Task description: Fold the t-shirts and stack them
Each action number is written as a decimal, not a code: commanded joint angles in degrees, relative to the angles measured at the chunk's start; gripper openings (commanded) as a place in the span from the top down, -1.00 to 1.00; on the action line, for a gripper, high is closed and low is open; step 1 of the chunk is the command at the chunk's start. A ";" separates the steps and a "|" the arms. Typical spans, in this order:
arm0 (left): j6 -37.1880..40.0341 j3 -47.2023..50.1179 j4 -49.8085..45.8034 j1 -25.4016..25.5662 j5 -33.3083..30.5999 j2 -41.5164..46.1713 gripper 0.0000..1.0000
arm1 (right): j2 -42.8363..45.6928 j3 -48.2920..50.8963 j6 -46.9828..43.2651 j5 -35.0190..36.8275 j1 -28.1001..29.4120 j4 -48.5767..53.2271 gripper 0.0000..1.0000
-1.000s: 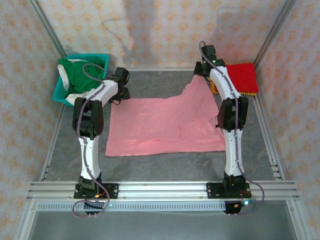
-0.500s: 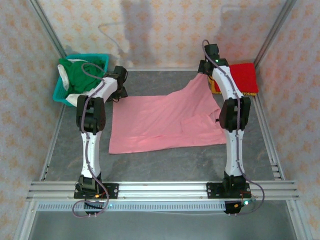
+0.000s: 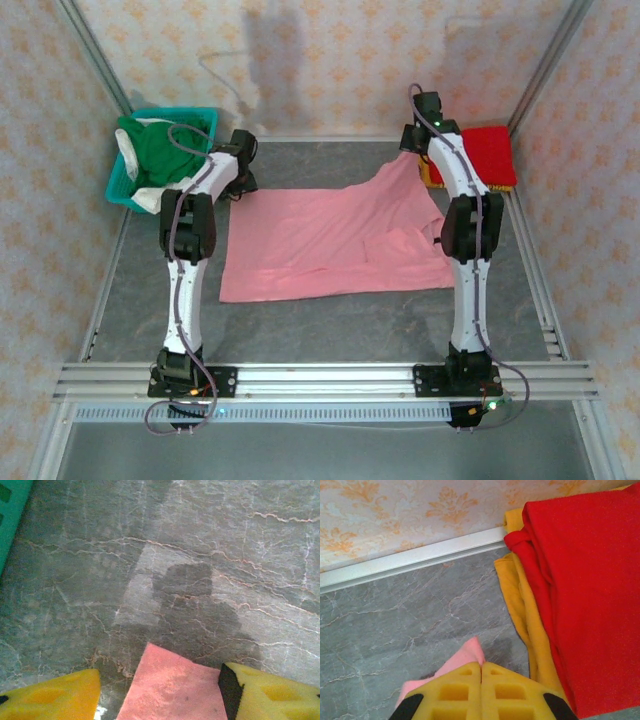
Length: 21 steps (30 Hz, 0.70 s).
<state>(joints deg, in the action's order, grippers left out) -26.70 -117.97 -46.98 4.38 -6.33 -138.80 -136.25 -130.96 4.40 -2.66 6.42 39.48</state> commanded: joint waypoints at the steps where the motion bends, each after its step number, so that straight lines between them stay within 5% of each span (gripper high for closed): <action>1: -0.02 -2.13 -1.82 -1.26 2.17 -1.46 -0.35 | 1.75 1.37 0.23 -0.60 0.00 -0.95 1.00; 9: -0.72 -1.74 -0.13 -1.61 5.22 -3.00 -0.22 | 2.04 2.50 0.95 -1.21 0.00 -1.48 1.00; 18: -0.38 -1.21 1.12 -1.96 5.21 -2.36 0.27 | 3.13 3.81 1.16 -1.48 0.05 -1.24 1.00; 21: -0.05 -1.38 1.10 -1.92 4.62 -1.77 0.59 | 4.41 5.36 1.35 -1.40 0.09 -2.09 1.00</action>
<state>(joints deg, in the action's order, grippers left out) -26.81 -118.80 -45.41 3.22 -0.84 -139.46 -135.96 -126.91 4.89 -4.32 6.44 38.28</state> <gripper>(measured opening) 0.223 0.040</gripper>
